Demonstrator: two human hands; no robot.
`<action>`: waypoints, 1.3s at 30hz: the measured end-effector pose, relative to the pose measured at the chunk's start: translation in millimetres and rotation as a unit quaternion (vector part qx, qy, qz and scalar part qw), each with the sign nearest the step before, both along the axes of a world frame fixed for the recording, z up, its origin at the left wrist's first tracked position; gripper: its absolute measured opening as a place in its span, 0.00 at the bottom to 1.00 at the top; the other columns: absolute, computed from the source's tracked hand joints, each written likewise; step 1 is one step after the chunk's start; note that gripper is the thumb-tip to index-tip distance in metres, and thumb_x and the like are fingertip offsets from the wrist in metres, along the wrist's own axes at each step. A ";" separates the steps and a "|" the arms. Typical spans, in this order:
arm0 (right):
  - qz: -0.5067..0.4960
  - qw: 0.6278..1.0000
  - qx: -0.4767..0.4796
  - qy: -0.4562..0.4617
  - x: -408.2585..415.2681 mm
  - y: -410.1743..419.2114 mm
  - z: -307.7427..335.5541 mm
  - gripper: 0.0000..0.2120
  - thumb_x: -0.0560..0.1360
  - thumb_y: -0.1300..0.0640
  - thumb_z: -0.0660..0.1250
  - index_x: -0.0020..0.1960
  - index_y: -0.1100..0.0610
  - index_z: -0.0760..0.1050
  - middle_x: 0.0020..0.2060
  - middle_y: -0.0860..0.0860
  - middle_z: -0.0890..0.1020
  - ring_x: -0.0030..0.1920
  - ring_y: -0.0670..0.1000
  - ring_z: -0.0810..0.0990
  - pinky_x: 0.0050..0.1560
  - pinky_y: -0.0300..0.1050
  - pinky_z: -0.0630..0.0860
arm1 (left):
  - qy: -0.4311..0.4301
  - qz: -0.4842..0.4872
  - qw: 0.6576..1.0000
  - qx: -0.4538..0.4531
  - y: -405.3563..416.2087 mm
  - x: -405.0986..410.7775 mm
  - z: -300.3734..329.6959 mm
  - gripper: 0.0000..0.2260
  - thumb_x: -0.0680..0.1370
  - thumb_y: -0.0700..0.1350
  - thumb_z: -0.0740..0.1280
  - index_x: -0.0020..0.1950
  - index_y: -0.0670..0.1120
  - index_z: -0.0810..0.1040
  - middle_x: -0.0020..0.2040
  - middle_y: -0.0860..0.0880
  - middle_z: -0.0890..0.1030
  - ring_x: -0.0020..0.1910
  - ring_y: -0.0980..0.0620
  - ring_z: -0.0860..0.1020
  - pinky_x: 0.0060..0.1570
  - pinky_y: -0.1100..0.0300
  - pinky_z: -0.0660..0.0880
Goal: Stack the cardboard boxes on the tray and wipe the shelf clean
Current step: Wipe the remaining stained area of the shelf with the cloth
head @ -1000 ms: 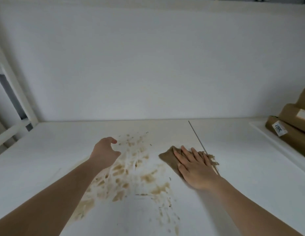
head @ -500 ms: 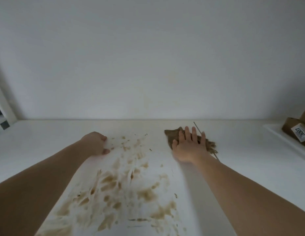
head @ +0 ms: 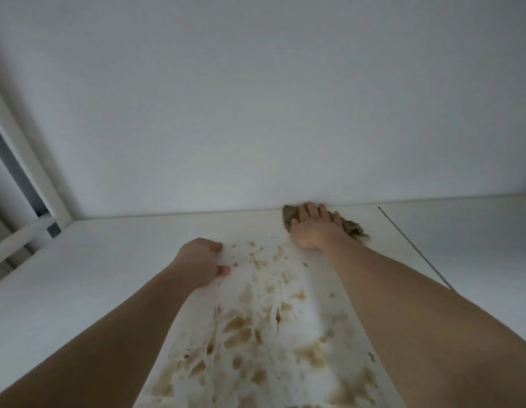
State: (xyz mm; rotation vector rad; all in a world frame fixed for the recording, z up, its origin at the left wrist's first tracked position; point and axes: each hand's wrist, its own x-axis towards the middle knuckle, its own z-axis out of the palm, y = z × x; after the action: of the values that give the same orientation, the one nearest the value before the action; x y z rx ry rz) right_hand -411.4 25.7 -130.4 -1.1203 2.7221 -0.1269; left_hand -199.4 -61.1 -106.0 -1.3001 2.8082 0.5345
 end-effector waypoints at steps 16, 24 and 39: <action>-0.062 0.997 0.037 -0.008 -16.9 59.2 3.3 0.29 0.81 0.41 0.40 0.79 0.47 0.38 0.78 0.47 0.37 0.77 0.58 0.37 0.74 0.64 0.39 | 0.035 0.006 0.999 0.030 7.6 3.9 -0.2 0.28 0.77 0.49 0.68 0.75 0.46 0.64 0.75 0.47 0.63 0.73 0.47 0.63 0.69 0.60 0.59; 0.189 0.982 0.000 -0.001 53.3 14.3 -1.3 0.26 0.82 0.42 0.40 0.79 0.43 0.40 0.78 0.42 0.41 0.78 0.50 0.40 0.76 0.55 0.39 | 0.102 0.035 0.993 0.056 11.3 10.8 -2.3 0.28 0.75 0.49 0.70 0.74 0.45 0.66 0.74 0.48 0.65 0.72 0.48 0.65 0.69 0.58 0.60; 0.123 0.992 -0.004 -0.020 106.8 -53.3 -2.6 0.27 0.82 0.45 0.41 0.79 0.47 0.38 0.78 0.46 0.37 0.78 0.54 0.37 0.76 0.58 0.38 | 0.139 0.137 0.976 0.098 -50.7 100.4 17.0 0.29 0.72 0.34 0.72 0.72 0.47 0.70 0.73 0.45 0.64 0.70 0.45 0.64 0.65 0.57 0.62</action>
State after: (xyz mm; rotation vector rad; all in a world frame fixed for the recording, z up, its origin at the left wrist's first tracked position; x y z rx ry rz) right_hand -304.6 -27.5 -133.0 -1.4271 2.5253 -0.1231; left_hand -99.0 -111.9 -89.0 -1.6962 2.6967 1.0510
